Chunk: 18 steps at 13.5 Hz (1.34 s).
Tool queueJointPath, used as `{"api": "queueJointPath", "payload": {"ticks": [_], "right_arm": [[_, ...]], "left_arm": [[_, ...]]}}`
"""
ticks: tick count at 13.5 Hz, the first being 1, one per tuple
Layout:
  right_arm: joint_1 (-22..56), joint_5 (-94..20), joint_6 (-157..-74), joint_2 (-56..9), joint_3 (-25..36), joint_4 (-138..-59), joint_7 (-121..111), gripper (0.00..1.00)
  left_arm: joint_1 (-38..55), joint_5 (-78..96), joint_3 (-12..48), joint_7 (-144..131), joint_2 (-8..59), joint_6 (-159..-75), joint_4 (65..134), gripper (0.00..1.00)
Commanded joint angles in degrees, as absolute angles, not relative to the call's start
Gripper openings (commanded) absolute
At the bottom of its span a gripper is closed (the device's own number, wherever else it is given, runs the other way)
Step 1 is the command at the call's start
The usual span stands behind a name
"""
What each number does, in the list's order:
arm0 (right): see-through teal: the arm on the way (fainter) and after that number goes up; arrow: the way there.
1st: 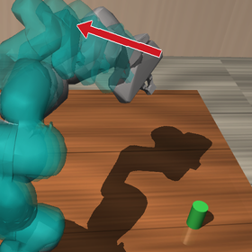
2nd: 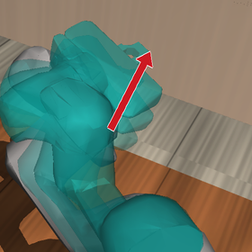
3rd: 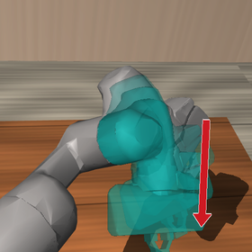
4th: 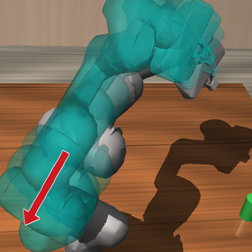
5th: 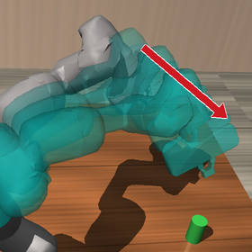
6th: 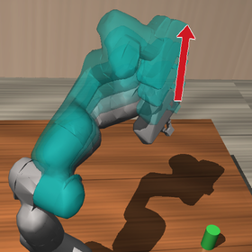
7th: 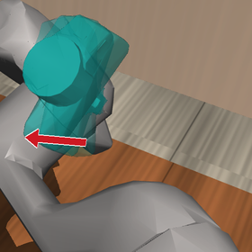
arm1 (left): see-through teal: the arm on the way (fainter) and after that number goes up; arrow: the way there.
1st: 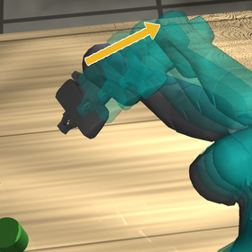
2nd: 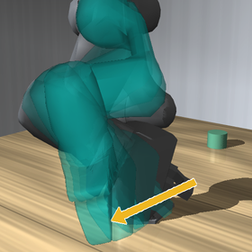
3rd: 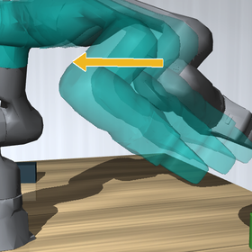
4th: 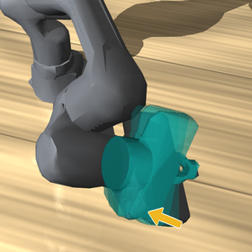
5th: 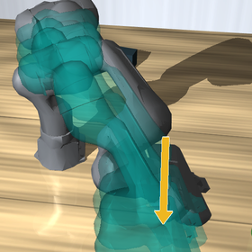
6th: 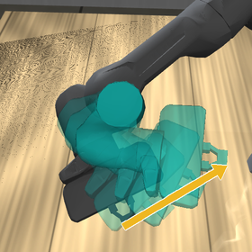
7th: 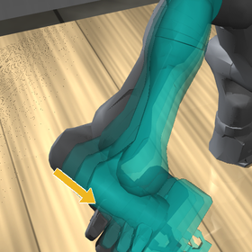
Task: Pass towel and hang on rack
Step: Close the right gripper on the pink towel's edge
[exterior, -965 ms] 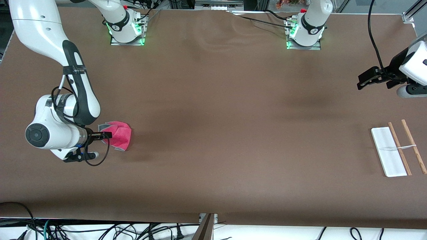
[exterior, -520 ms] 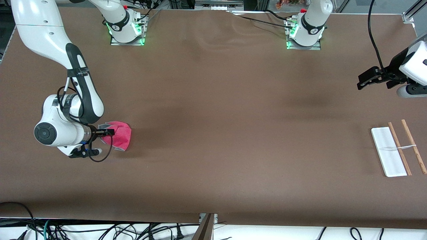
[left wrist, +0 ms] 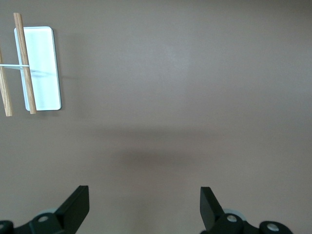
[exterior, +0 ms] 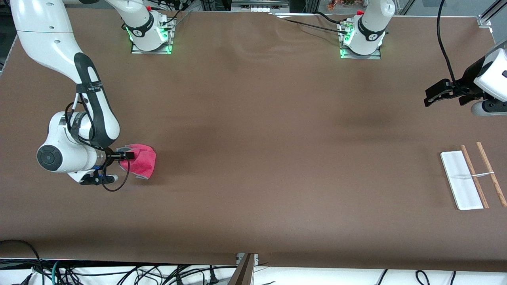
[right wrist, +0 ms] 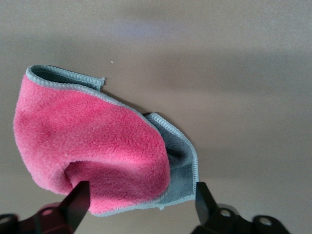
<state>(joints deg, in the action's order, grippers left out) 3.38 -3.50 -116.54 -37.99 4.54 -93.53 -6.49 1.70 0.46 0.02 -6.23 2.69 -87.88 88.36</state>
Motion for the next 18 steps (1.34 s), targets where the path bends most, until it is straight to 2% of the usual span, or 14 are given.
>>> {"api": "queueJointPath", "payload": {"ticks": [1,2,5,7,9,13,18], "right_arm": [[3.1,-4.6,-117.8,-37.0,4.2,-95.2,-6.9,0.67],[3.1,-4.6,-117.8,-37.1,4.2,-95.2,-6.8,0.56],[3.1,-4.6,-117.7,-37.4,4.2,-95.2,-6.8,0.45],[3.1,-4.6,-117.6,-37.4,4.2,-95.2,-6.9,0.25],[3.1,-4.5,-117.1,-37.4,4.1,-95.0,-6.9,0.0],[3.4,-4.5,-114.5,-36.0,3.4,-92.2,-6.9,0.0],[3.7,-4.5,-102.1,-33.1,-5.3,-79.7,-6.2,0.0]], "left_arm": [[1.4,0.2,0.1,-4.9,2.3,-88.3,88.6,1.0],[1.4,0.2,0.1,-4.9,2.3,-88.3,88.6,1.0],[1.4,0.2,0.2,-4.9,2.2,-88.2,88.6,1.0],[1.4,0.2,0.1,-4.9,2.3,-88.3,88.6,1.0],[1.4,0.2,0.1,-4.9,2.3,-88.4,88.6,1.0],[1.4,0.2,0.1,-4.9,2.3,-88.6,88.5,1.0],[0.6,0.1,0.0,-4.8,2.9,-91.1,88.5,1.0]]}}
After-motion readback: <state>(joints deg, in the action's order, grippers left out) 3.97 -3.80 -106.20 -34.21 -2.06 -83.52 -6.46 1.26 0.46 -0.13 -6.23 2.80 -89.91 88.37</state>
